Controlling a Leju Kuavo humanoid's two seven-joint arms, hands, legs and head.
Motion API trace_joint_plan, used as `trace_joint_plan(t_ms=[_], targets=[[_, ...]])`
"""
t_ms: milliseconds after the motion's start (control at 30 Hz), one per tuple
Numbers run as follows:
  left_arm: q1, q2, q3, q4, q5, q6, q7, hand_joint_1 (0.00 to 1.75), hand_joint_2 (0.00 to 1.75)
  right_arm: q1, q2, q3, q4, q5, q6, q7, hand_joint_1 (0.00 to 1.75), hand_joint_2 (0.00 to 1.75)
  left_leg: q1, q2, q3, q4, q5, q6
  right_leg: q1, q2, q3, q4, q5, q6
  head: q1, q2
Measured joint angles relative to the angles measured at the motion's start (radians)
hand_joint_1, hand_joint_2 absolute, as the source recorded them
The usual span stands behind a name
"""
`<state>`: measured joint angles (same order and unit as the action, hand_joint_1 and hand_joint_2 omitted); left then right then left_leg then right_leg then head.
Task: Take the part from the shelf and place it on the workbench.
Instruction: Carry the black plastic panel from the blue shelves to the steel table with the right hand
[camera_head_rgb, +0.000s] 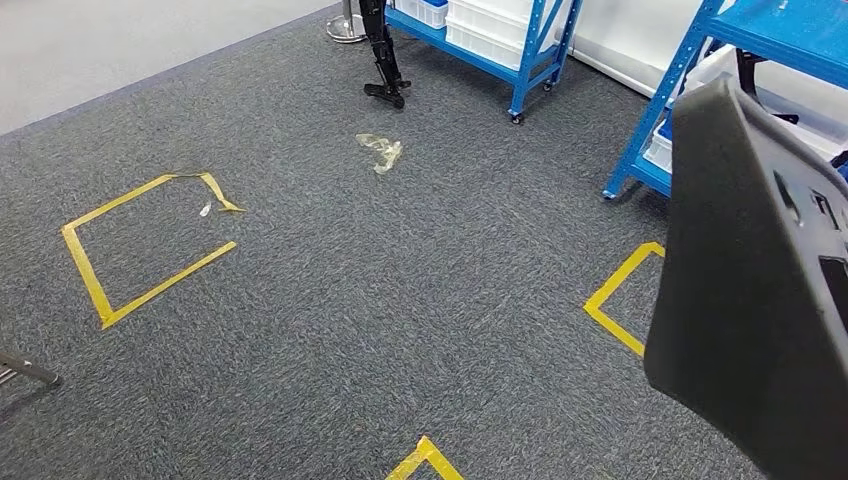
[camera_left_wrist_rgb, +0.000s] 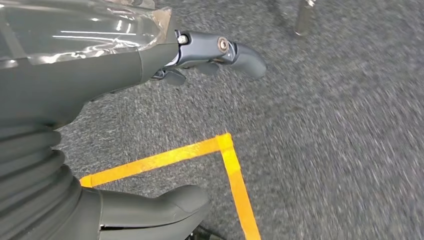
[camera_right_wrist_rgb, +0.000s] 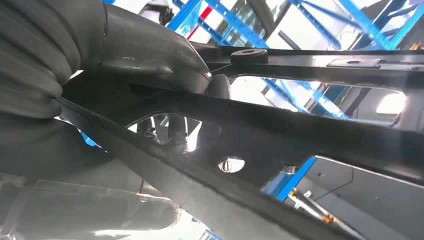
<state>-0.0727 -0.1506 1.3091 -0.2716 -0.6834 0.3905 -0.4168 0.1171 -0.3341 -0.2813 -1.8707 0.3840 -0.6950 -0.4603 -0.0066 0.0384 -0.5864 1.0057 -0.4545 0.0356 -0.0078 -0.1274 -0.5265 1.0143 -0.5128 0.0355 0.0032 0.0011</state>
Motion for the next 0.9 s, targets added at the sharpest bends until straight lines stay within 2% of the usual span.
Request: trace_joint_plan(t_ms=[33,100,133,167,200,233,267,300,333,367,400,467,500,533,567,600,633,667,700,733,767,833,867,900], targets=[[0.001,0.0,0.0,0.0,-0.002,-0.001,0.0,0.0,1.75,0.009,-0.001,-0.006,-0.008,-0.002,0.0,0.001,1.75,1.75,0.002,-0.011,0.003,-0.006,0.005,0.006,-0.001,0.025,-0.007,0.021,-0.014,0.001,0.0,0.0],[0.0,0.0,-0.002,0.0,-0.009,-0.005,-0.001,0.0,1.75,0.029,-0.003,-0.022,-0.021,-0.009,0.0,0.002,1.75,1.75,0.007,-0.034,0.004,-0.012,0.012,0.013,-0.004,0.092,-0.052,0.126,-0.067,-0.005,0.004,0.0],[0.0,0.001,-0.003,0.0,-0.013,-0.009,-0.001,0.0,1.75,0.043,-0.004,-0.033,-0.027,-0.016,0.0,0.002,1.75,1.75,0.007,-0.048,0.003,-0.011,0.013,0.015,-0.005,0.111,-0.085,0.197,-0.096,-0.008,0.005,0.0],[0.0,0.001,-0.005,0.0,-0.017,-0.012,-0.001,0.0,1.75,0.059,-0.005,-0.046,-0.034,-0.024,0.0,0.003,1.75,1.75,0.007,-0.064,0.002,-0.011,0.014,0.015,-0.005,0.12,-0.112,0.254,-0.116,-0.007,0.006,0.0],[0.001,0.001,-0.007,0.0,-0.02,-0.016,-0.001,0.0,1.75,0.075,-0.004,-0.059,-0.041,-0.033,0.0,0.003,1.75,1.75,0.008,-0.08,0.001,-0.01,0.015,0.015,-0.006,0.123,-0.124,0.279,-0.119,-0.001,0.006,0.0],[0.002,0.001,-0.009,0.0,-0.023,-0.018,-0.001,0.0,1.75,0.09,-0.004,-0.074,-0.052,-0.042,0.0,0.002,1.75,1.75,0.009,-0.096,0.001,-0.009,0.015,0.015,-0.008,0.125,-0.117,0.261,-0.105,0.01,0.006,0.0],[0.003,0.001,-0.011,0.0,-0.026,-0.019,-0.001,0.0,1.75,0.103,-0.003,-0.089,-0.064,-0.049,0.0,0.001,1.75,1.75,0.011,-0.112,0.002,-0.007,0.015,0.013,-0.013,0.131,-0.09,0.202,-0.077,0.023,0.006,0.0],[0.004,0.001,-0.013,0.0,-0.028,-0.02,-0.001,0.0,1.75,0.115,-0.002,-0.103,-0.075,-0.054,0.0,-0.001,1.75,1.75,0.013,-0.127,0.001,-0.003,0.014,0.008,-0.019,0.147,-0.055,0.126,-0.047,0.036,0.006,0.0],[0.004,0.002,-0.014,0.0,-0.03,-0.02,-0.001,0.0,1.75,0.125,0.0,-0.115,-0.085,-0.057,0.0,-0.003,1.75,1.75,0.012,-0.14,-0.001,0.003,0.012,0.003,-0.023,0.167,-0.027,0.062,-0.023,0.042,0.008,0.0],[0.004,0.004,-0.014,0.0,-0.031,-0.021,-0.001,0.0,1.75,0.136,0.002,-0.125,-0.095,-0.058,0.0,-0.005,1.75,1.75,0.011,-0.152,-0.004,0.007,0.01,-0.003,-0.025,0.181,-0.008,0.02,-0.009,0.04,0.009,0.0],[0.004,0.005,-0.015,0.0,-0.032,-0.021,-0.001,0.0,1.75,0.146,0.004,-0.133,-0.102,-0.059,0.0,-0.006,1.75,1.75,0.01,-0.162,-0.008,0.009,0.01,-0.01,-0.025,0.189,0.0,0.006,-0.005,0.033,0.009,0.0],[0.008,0.006,-0.016,0.0,-0.033,-0.021,-0.001,0.0,1.75,0.161,0.006,-0.145,-0.116,-0.059,0.0,-0.007,1.75,1.75,0.009,-0.179,-0.015,0.009,0.014,-0.02,-0.022,0.173,0.001,0.009,-0.001,0.011,0.007,0.0],[0.009,0.005,-0.016,0.0,-0.034,-0.022,-0.001,0.0,1.75,0.164,0.006,-0.149,-0.122,-0.059,0.0,-0.007,1.75,1.75,0.009,-0.171,-0.018,0.013,0.012,-0.024,-0.023,0.164,0.003,0.009,0.001,0.004,0.006,0.0],[0.01,0.005,-0.016,0.0,-0.034,-0.022,-0.001,0.0,1.75,0.167,0.006,-0.152,-0.127,-0.059,0.0,-0.007,1.75,1.75,0.008,-0.148,-0.026,0.031,-0.001,-0.028,-0.024,0.153,0.003,0.008,0.003,-0.004,0.003,0.0],[0.009,0.005,-0.016,0.0,-0.034,-0.022,-0.001,0.0,1.75,0.171,0.007,-0.156,-0.132,-0.059,0.0,-0.007,1.75,1.75,0.008,-0.116,-0.044,0.071,-0.027,-0.031,-0.024,0.141,0.003,0.007,0.004,-0.01,0.001,0.0],[0.008,0.004,-0.017,0.0,-0.034,-0.022,-0.001,0.0,1.75,0.176,0.007,-0.159,-0.137,-0.059,0.0,-0.007,1.75,1.75,0.007,-0.08,-0.072,0.13,-0.061,-0.033,-0.02,0.128,0.002,0.007,0.004,-0.016,-0.002,0.0],[0.006,0.004,-0.018,0.0,-0.034,-0.022,-0.001,0.0,1.75,0.18,0.008,-0.162,-0.14,-0.059,0.0,-0.007,1.75,1.75,0.008,-0.056,-0.106,0.201,-0.098,-0.035,-0.016,0.115,0.001,0.007,0.003,-0.02,-0.004,0.0],[0.005,0.003,-0.019,0.0,-0.034,-0.022,-0.001,0.0,1.75,0.183,0.01,-0.165,-0.142,-0.059,0.0,-0.007,1.75,1.75,0.009,-0.046,-0.135,0.264,-0.124,-0.036,-0.013,0.101,-0.001,0.007,0.003,-0.022,-0.004,0.0],[0.005,0.002,-0.019,0.0,-0.034,-0.022,-0.001,0.0,1.75,0.185,0.01,-0.166,-0.143,-0.059,0.0,-0.007,1.75,1.75,0.009,-0.042,-0.151,0.299,-0.133,-0.035,-0.01,0.087,-0.003,0.007,0.002,-0.024,-0.004,0.0],[0.006,0.001,-0.019,0.0,-0.035,-0.022,-0.001,0.0,1.75,0.186,0.011,-0.168,-0.144,-0.058,0.0,-0.007,1.75,1.75,0.009,-0.04,-0.147,0.297,-0.124,-0.032,-0.007,0.074,-0.005,0.007,0.001,-0.025,-0.004,0.0],[0.006,0.001,-0.019,0.0,-0.035,-0.022,-0.001,0.0,1.75,0.187,0.012,-0.169,-0.145,-0.058,0.0,-0.007,1.75,1.75,0.008,-0.037,-0.122,0.255,-0.099,-0.027,-0.005,0.061,-0.006,0.007,0.0,-0.026,-0.004,0.0],[0.005,0.002,-0.02,0.0,-0.035,-0.022,-0.001,0.0,1.75,0.188,0.012,-0.171,-0.149,-0.058,0.0,-0.007,1.75,1.75,0.0,0.0,-0.038,0.114,-0.048,-0.011,0.001,0.038,0.0,0.008,-0.003,-0.027,-0.004,0.0],[0.003,0.003,-0.02,0.0,-0.035,-0.023,-0.001,0.0,1.75,0.188,0.012,-0.173,-0.151,-0.058,0.0,-0.007,1.75,1.75,-0.005,0.018,-0.008,0.059,-0.033,-0.004,0.003,0.027,0.004,0.007,-0.004,-0.026,-0.002,0.0],[0.002,0.003,-0.02,0.0,-0.035,-0.023,-0.001,0.0,1.75,0.189,0.012,-0.175,-0.152,-0.058,0.0,-0.007,1.75,1.75,-0.011,0.031,0.007,0.029,-0.028,0.001,0.005,0.017,0.008,0.007,-0.006,-0.024,-0.002,0.0]])
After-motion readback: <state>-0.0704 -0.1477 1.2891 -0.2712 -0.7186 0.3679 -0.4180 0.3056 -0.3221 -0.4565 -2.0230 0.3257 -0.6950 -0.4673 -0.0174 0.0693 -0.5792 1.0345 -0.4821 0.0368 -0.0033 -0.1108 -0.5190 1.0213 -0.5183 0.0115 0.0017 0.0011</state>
